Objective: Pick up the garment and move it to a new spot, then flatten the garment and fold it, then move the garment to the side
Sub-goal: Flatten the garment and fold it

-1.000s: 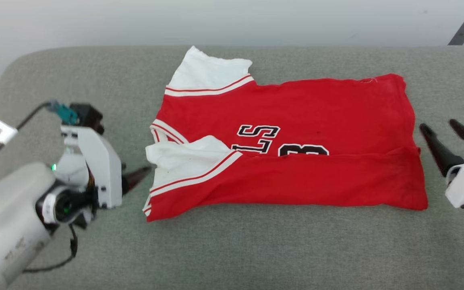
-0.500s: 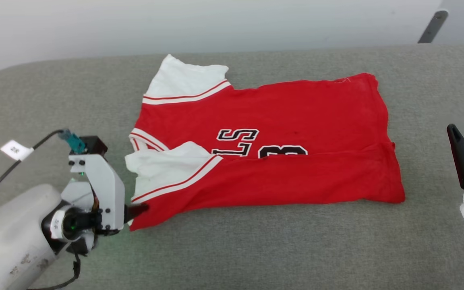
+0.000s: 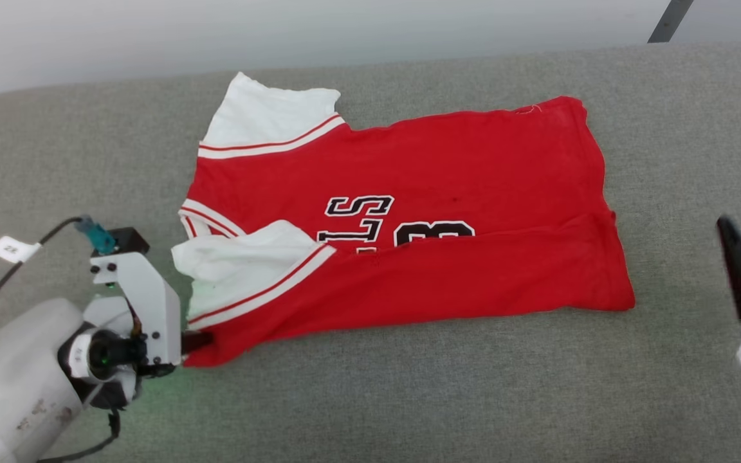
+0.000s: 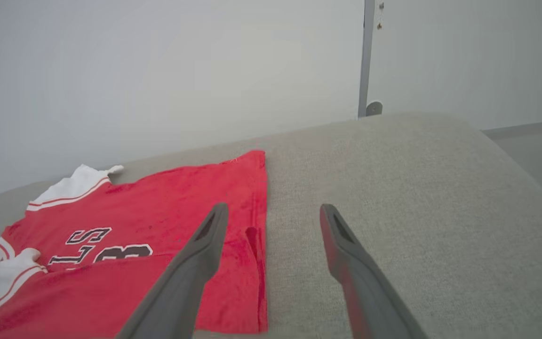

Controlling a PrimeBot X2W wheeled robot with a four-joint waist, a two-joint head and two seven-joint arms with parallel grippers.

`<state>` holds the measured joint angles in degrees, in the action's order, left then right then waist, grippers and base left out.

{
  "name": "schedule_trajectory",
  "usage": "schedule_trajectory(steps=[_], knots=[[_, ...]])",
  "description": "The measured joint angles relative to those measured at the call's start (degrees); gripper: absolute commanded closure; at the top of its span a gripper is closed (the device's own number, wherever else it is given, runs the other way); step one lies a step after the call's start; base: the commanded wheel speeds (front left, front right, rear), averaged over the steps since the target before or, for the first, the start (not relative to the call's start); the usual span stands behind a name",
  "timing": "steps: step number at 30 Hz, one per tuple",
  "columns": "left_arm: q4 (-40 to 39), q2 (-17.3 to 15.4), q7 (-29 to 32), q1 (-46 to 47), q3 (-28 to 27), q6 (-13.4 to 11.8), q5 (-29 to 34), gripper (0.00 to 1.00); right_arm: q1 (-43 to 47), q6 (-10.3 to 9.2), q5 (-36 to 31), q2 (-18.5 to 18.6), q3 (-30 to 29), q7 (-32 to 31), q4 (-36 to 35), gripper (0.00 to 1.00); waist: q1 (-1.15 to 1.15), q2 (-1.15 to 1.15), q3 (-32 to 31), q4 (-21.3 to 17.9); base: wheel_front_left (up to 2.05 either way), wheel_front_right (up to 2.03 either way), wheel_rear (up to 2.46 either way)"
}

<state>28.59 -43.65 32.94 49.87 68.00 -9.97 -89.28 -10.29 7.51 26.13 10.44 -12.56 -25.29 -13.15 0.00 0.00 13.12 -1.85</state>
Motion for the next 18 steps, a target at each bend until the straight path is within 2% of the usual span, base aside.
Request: schedule_trajectory(steps=[6, 10, 18], knots=[[2.0, 0.9, -0.3, 0.8, -0.2, 2.0, 0.4, 1.0, 1.7, 0.0, 0.9, 0.0, 1.1, -9.0, -0.2, 0.0, 0.0, 0.0, 0.7, 0.3, 0.0, 0.0, 0.0], [2.6, 1.8, -0.3, 1.6, -0.2, 2.8, 0.8, 1.0, 1.4, 0.0, 0.7, 0.5, 2.2, -13.7, 2.0, 0.0, 0.0, 0.0, 1.1, 0.9, 0.0, 0.0, 0.0], [3.6, 4.2, -0.7, 3.3, -0.2, 4.0, 1.6, 1.0, -4.2, 0.0, -1.7, 2.2, 4.4, -15.8, 12.1, 0.0, 0.0, 0.0, 2.1, 3.1, 0.0, 0.0, 0.0]])
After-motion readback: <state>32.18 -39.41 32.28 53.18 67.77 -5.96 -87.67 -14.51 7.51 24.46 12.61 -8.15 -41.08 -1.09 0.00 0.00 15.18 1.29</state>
